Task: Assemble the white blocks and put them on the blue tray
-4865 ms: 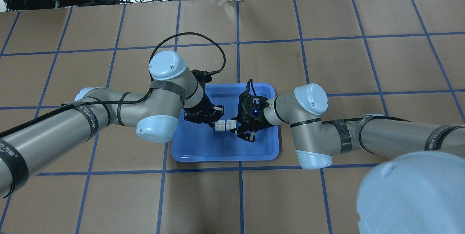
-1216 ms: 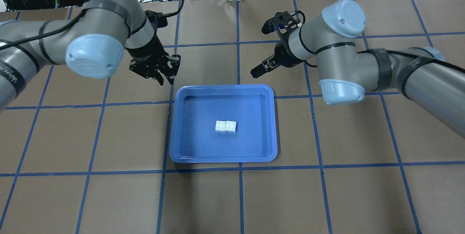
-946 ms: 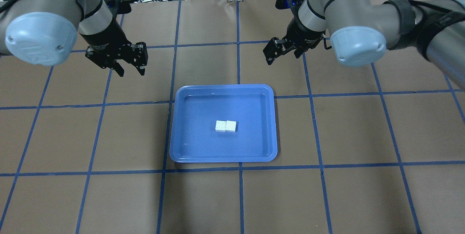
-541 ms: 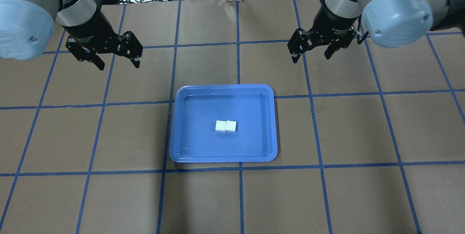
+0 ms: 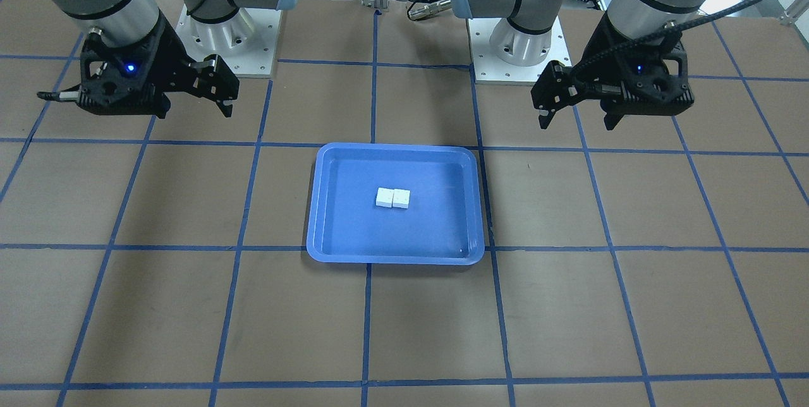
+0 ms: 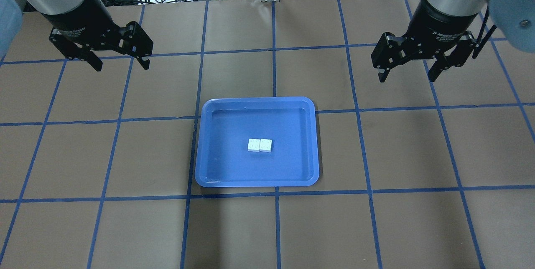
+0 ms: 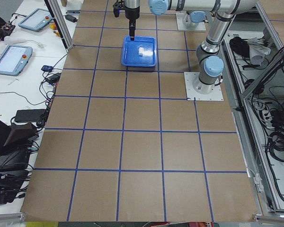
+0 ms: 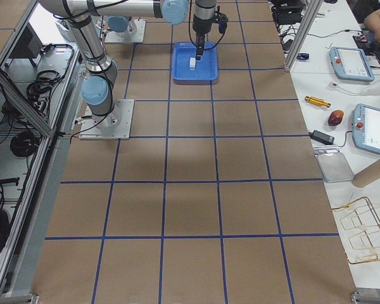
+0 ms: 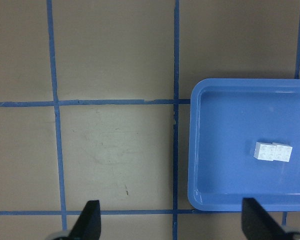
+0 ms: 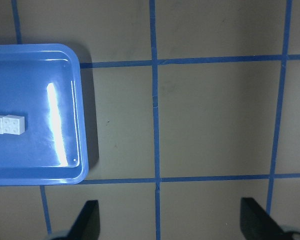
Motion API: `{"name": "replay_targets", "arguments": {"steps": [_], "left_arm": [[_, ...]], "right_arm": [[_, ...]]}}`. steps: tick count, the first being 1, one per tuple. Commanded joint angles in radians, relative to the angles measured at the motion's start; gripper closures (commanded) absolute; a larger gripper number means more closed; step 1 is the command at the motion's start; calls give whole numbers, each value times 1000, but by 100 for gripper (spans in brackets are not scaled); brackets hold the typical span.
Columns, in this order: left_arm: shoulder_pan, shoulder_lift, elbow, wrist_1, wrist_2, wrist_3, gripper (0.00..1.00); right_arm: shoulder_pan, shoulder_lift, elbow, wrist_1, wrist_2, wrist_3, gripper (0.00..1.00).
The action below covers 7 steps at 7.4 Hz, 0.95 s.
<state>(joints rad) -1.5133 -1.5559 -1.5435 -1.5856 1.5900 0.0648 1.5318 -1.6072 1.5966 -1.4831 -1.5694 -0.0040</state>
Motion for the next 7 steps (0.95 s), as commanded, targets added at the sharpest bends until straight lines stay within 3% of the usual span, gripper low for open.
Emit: {"name": "replay_targets", "arguments": {"steps": [1,4,7], "left_arm": [[8,2,14,12,-48,13,0],[-2,-36,54,50,-51,163,0],[1,-45,62,52,-39,130,0]], "right_arm": [[5,-16,-1,1,-40,29,0],[10,-19,-4,3,-32,29,0],[13,-19,-12,3,18,44,0]]}}
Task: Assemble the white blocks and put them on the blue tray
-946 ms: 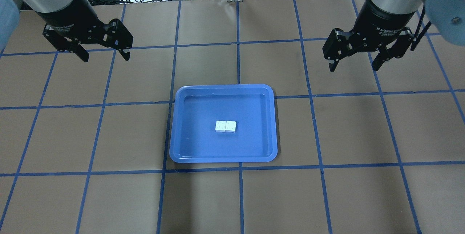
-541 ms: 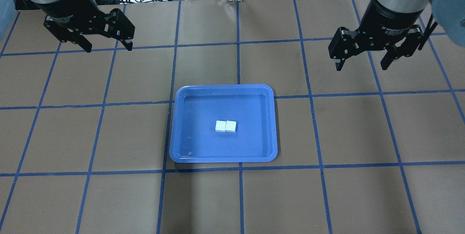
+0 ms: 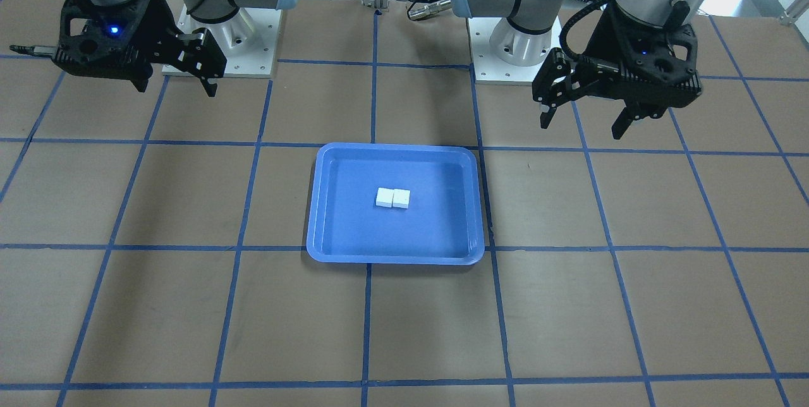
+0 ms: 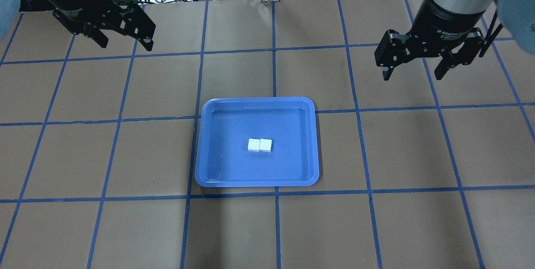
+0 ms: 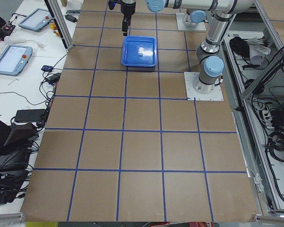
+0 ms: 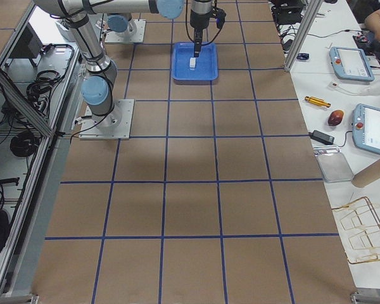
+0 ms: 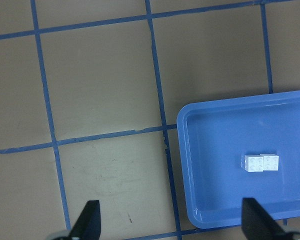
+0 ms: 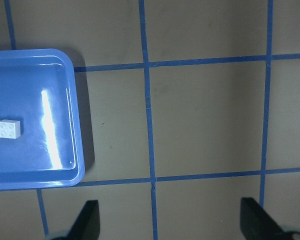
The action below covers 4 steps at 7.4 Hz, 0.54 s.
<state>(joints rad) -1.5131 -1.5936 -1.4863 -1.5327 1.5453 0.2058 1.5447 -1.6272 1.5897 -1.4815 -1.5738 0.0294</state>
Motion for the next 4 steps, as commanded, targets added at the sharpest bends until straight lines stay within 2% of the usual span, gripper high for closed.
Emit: {"name": "replay_targets", "arguments": {"steps": [1,4], "left_arm": [[2,-17,4,-3,6,-26,0],[1,-25,4,-17,6,-28,0]], "right_arm": [[0,3,-5,3,21,12,0],[0,3,-4,4,20,12,0]]}}
